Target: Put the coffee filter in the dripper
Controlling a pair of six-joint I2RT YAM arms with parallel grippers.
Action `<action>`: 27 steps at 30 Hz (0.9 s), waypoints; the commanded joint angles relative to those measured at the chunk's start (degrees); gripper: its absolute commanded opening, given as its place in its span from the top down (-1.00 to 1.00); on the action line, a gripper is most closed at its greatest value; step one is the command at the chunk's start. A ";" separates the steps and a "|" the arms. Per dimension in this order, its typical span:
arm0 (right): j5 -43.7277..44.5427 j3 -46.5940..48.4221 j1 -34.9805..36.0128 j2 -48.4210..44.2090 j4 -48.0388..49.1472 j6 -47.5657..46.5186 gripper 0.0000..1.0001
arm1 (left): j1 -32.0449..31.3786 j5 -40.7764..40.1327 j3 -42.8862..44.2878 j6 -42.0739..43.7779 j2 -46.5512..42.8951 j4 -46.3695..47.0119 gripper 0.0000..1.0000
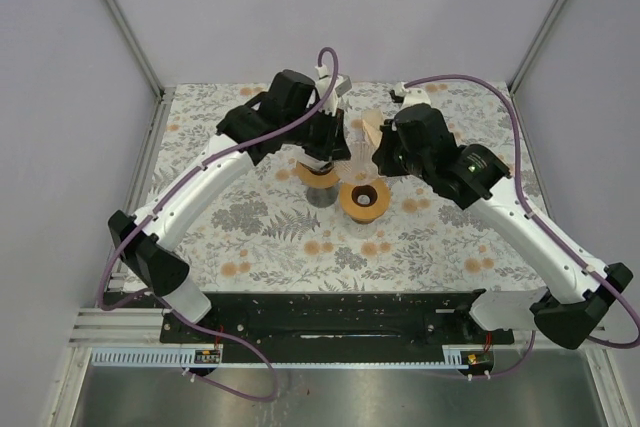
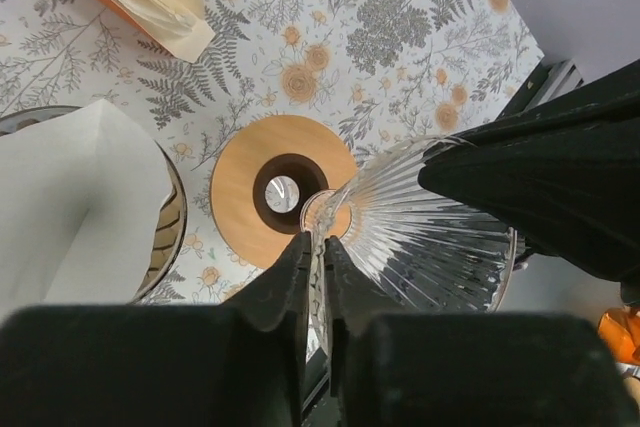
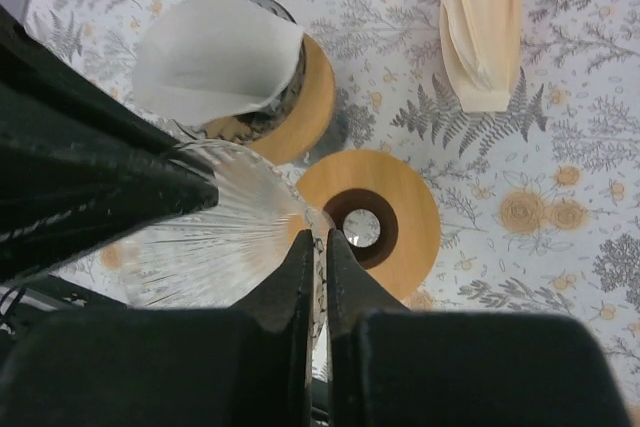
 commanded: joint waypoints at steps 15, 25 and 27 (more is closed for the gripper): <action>-9.40 -15.45 -7.10 -5.04 10.67 0.71 1.00 | -0.53 -4.30 -1.55 5.26 -1.39 5.94 -0.29; -13.27 -21.61 -10.35 -5.57 18.59 2.03 1.00 | -0.70 -2.72 -5.77 3.68 -0.69 7.17 -0.27; -14.05 -22.83 -10.79 -5.75 19.38 1.77 1.00 | -0.88 -2.54 -6.30 3.68 -0.52 7.26 -0.27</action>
